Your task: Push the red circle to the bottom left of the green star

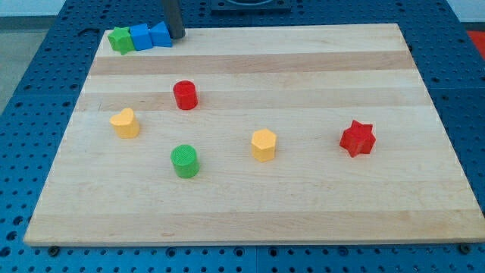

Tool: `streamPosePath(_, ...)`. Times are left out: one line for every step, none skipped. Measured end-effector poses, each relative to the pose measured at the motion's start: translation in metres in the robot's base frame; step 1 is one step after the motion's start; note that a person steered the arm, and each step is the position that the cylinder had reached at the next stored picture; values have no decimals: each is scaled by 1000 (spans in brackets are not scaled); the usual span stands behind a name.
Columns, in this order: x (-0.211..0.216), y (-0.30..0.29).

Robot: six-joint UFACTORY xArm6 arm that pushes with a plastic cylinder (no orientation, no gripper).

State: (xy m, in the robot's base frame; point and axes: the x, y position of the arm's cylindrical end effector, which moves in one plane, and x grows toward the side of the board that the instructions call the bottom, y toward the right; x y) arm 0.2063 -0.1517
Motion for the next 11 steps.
streamPosePath(7, 66)
streamPosePath(42, 143)
streamPosePath(109, 186)
streamPosePath(165, 181)
streamPosePath(192, 121)
streamPosePath(195, 29)
streamPosePath(186, -69)
streamPosePath(175, -96)
streamPosePath(176, -72)
streamPosePath(176, -30)
streamPosePath(176, 3)
